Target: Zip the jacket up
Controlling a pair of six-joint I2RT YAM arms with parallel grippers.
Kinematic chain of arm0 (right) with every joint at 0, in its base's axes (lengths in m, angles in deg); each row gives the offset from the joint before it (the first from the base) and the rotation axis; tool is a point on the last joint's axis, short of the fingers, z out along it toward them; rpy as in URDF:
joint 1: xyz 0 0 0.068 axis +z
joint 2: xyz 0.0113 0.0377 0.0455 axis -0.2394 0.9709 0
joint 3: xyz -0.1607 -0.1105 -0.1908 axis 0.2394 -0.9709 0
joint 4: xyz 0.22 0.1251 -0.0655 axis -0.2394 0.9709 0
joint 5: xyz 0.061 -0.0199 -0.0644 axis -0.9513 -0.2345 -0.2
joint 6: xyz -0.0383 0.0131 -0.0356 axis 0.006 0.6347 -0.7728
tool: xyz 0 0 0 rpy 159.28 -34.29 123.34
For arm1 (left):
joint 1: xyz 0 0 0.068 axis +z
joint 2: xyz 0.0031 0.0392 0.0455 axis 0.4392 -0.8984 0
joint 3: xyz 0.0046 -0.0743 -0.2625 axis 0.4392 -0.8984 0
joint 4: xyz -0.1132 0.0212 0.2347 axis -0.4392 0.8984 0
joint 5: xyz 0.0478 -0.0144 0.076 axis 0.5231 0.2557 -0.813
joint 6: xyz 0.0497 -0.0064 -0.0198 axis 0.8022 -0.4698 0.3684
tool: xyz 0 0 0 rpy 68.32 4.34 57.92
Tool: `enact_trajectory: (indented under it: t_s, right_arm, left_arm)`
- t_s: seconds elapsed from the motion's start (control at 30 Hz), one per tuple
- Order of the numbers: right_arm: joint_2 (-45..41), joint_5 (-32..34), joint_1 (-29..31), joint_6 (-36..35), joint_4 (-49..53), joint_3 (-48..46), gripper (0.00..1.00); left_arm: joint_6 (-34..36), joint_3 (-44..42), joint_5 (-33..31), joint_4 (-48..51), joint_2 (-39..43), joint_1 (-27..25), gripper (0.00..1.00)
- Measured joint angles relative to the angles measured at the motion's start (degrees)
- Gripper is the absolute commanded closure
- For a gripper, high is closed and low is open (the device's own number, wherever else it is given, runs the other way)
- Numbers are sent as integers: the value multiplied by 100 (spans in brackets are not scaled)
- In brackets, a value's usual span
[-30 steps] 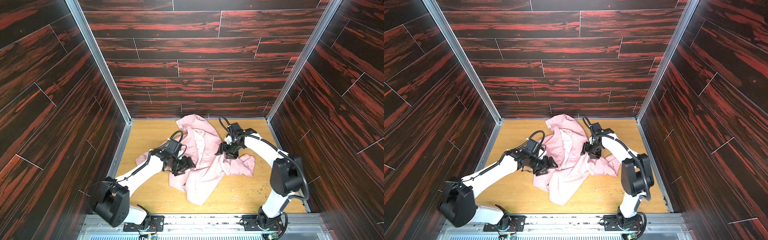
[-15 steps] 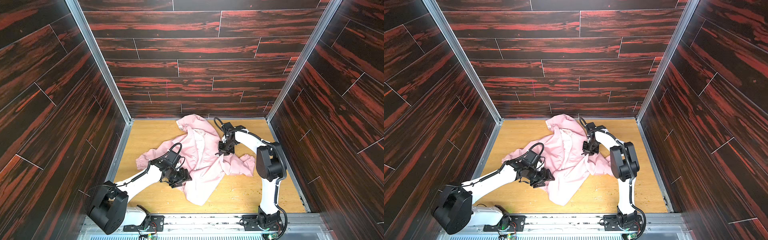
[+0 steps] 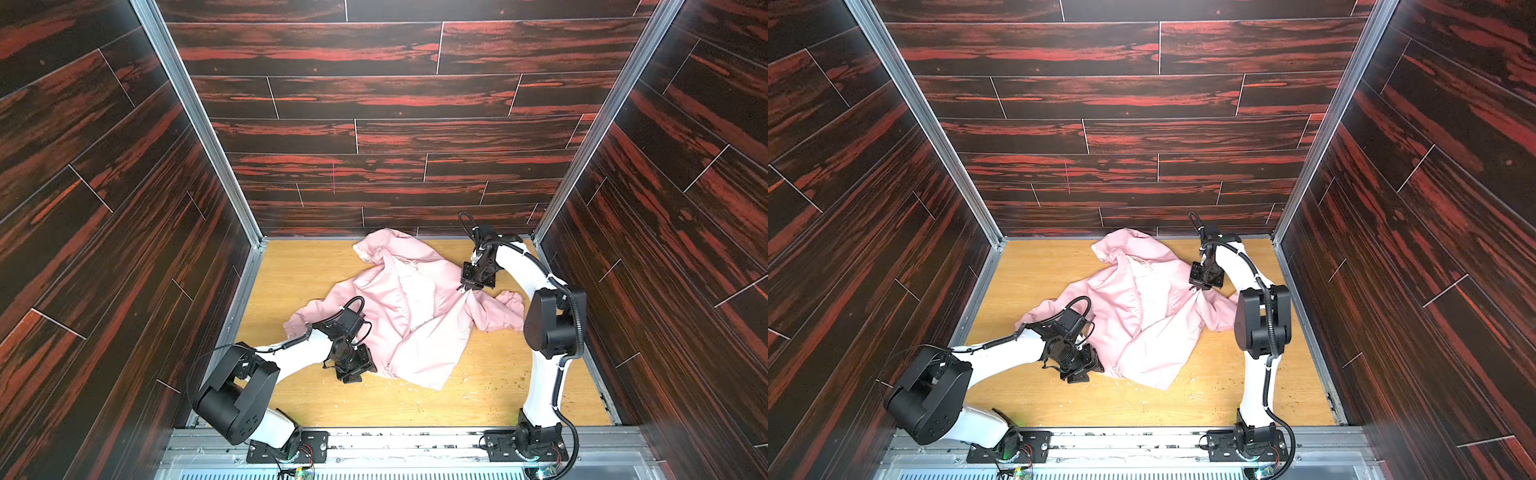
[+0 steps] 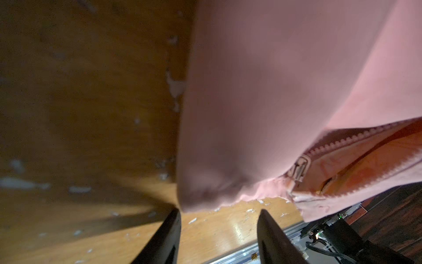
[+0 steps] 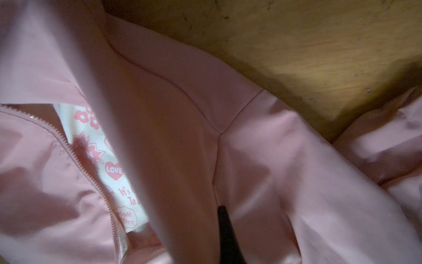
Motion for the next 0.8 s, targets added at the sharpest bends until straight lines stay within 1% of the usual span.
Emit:
enact_trajectory:
  t_s: [0.07,0.1,0.13,0.17,0.2,0.27,0.3,0.37,0.43,0.57,0.67,0.73,0.8]
  right_arm:
    - [74,94,-74,-35,85,157,100]
    - [138,146,-111,-44,125,240,93]
    - [188,190,-144,-46,149,299,80]
    - [236,221,-173,-52,162,330,71]
    - [254,249,-186,-79,170,332,60]
    - [238,267,-223,-76,201,323,47]
    - [223,269,-227,-66,199,323,44]
    - [162,278,-214,-83,195,304,41]
    - [-11,302,-177,-33,203,216,40]
    - [-798,258,96,66,166,-229,41]
    - [-1515,63,619,160,90,-756,41]
    - [-1912,-120,1147,264,-24,-1237,41]
    - [-2098,-304,1663,409,-151,-1764,41]
  left_arm:
    - [-46,26,15,7,-37,11,45]
    - [-79,42,20,13,-55,15,45]
    - [-98,61,20,33,-70,15,45]
    - [-105,83,15,55,-81,15,44]
    - [-109,101,7,79,-90,15,42]
    - [-109,146,-39,122,-92,15,38]
    - [-90,181,-98,153,-87,11,36]
    - [-15,286,-275,334,-57,2,33]
    - [94,448,-450,586,13,2,32]
    - [424,984,-785,994,122,-4,32]
    - [651,1381,-986,1158,83,-24,31]
    - [778,1694,-1084,1309,-96,-72,31]
    - [898,2015,-1217,1436,-389,-155,31]
